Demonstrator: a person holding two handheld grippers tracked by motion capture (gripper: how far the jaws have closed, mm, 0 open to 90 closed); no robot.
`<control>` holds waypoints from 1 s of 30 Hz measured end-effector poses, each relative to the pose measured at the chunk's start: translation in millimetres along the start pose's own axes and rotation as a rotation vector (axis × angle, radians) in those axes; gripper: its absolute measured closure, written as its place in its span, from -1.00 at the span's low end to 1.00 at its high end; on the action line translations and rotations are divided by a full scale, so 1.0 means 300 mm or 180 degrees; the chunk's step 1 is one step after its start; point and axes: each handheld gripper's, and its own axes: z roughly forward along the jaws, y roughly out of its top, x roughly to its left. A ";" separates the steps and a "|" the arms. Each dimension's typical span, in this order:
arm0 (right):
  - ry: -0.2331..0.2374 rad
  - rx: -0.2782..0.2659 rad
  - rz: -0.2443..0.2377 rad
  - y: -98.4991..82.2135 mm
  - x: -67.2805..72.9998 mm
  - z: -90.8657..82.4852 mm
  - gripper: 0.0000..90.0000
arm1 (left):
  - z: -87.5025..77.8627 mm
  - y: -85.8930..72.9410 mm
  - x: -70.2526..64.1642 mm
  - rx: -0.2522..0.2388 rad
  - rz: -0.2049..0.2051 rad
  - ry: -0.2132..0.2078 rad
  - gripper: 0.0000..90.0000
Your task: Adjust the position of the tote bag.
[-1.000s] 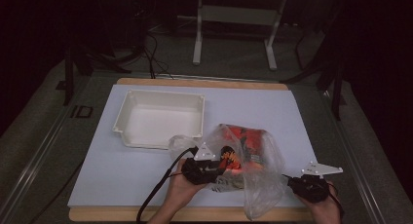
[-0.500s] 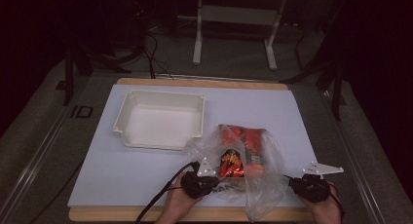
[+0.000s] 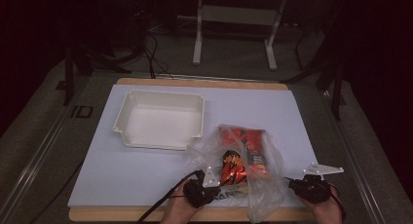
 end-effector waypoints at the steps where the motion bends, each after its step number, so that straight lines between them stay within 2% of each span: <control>1: -0.0027 0.0032 0.0002 -0.003 -0.004 0.003 1.00 | 0.001 0.001 0.002 -0.0003 -0.0015 0.0020 0.81; 3: -0.0045 0.0066 0.0022 -0.007 -0.006 0.008 1.00 | 0.002 0.002 0.006 -0.0012 -0.0025 0.0035 0.71; 7: -0.0062 0.0186 0.0068 -0.024 -0.021 0.023 1.00 | 0.007 0.009 0.019 -0.0037 -0.0133 0.0127 0.55; 10: -0.0082 0.0244 0.0092 -0.030 -0.024 0.028 1.00 | 0.013 0.017 0.018 -0.0025 -0.0132 0.0156 0.47; 14: -0.0088 0.0272 0.0104 -0.030 -0.024 0.034 0.97 | 0.022 0.033 0.005 -0.0055 -0.0047 0.0218 0.37; 15: -0.0094 0.0274 0.0104 -0.029 -0.023 0.033 0.90 | 0.022 0.037 0.001 -0.0088 -0.0025 0.0216 0.38; 18: -0.0073 0.0298 0.0072 -0.026 -0.019 0.025 0.49 | 0.018 0.046 -0.003 -0.0143 0.0003 0.0230 0.53; 22: -0.0130 0.0232 0.0035 -0.022 -0.015 -0.006 0.27 | 0.005 0.049 0.004 -0.0190 0.0002 0.0223 0.71; 25: -0.0157 0.0151 0.0058 -0.019 -0.017 -0.038 0.25 | -0.004 0.049 0.012 -0.0190 0.0003 0.0235 0.81; 30: -0.0161 -0.0023 -0.0003 -0.015 -0.009 -0.093 0.20 | -0.009 0.044 0.030 -0.0204 -0.0055 0.0265 0.88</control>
